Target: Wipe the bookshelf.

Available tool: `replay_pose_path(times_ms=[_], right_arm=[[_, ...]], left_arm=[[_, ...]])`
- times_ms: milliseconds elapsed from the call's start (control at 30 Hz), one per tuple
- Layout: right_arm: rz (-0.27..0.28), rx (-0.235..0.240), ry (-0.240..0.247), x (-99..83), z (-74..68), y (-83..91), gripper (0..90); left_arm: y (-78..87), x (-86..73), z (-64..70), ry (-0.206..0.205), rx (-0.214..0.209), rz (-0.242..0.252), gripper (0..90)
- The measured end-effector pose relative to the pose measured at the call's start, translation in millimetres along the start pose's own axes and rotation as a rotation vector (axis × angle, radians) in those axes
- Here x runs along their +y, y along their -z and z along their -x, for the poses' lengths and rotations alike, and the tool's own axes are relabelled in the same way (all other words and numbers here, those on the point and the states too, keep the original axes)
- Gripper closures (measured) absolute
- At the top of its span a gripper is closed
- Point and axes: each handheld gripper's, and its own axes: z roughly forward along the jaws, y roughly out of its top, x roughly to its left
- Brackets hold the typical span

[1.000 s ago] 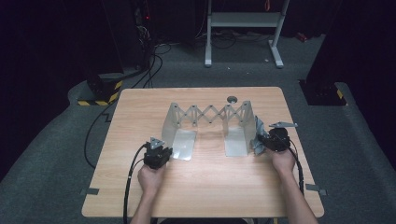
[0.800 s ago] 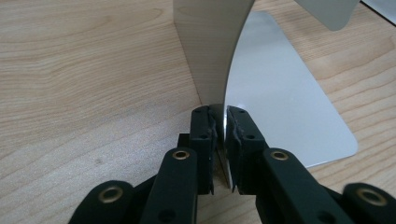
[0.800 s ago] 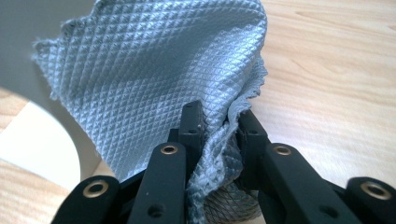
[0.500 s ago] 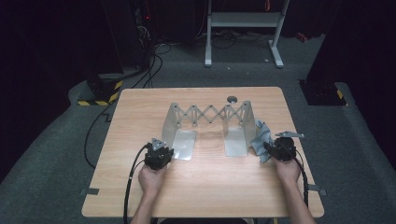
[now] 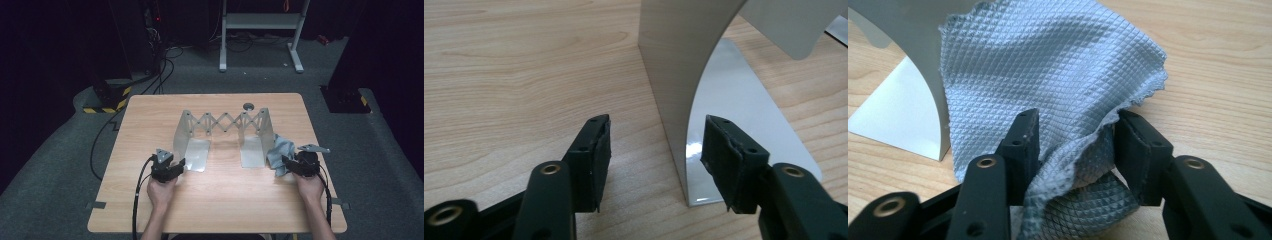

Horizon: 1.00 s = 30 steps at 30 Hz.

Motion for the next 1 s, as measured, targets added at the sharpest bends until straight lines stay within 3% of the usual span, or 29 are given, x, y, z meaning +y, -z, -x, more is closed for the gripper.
replay_pose_path(times_ms=[167,300,433,500,633,733,933,1000], right_arm=[[0.05,0.0,-0.016,0.2,2.3,10.9,45.4],[0.078,0.004,-0.022,1.9,2.3,17.6,39.6],[0.087,0.01,-0.015,3.4,1.4,20.7,38.8],[0.094,0.017,-0.016,4.0,0.2,21.9,39.2],[0.126,0.028,0.002,6.2,-5.6,26.5,50.3],[0.136,0.056,0.031,10.9,-12.0,29.1,59.6],[0.132,0.09,0.045,20.1,-18.5,27.5,66.0],[0.126,0.1,0.051,23.2,-19.9,24.0,66.2]], left_arm=[[3.6,-1.3,4.4,-0.015,0.001,-0.022,39.3],[15.6,0.8,7.8,-0.033,-0.003,-0.022,37.4],[28.0,5.1,13.7,-0.045,-0.031,-0.014,37.6],[34.2,6.6,22.7,-0.078,-0.019,-0.021,37.7],[42.6,9.7,52.2,-0.156,-0.056,-0.026,38.3],[40.5,14.3,70.8,-0.183,-0.103,-0.034,38.3],[24.5,30.5,82.7,-0.15,-0.167,-0.05,38.8],[17.0,38.1,83.9,-0.159,-0.16,-0.056,39.5]])
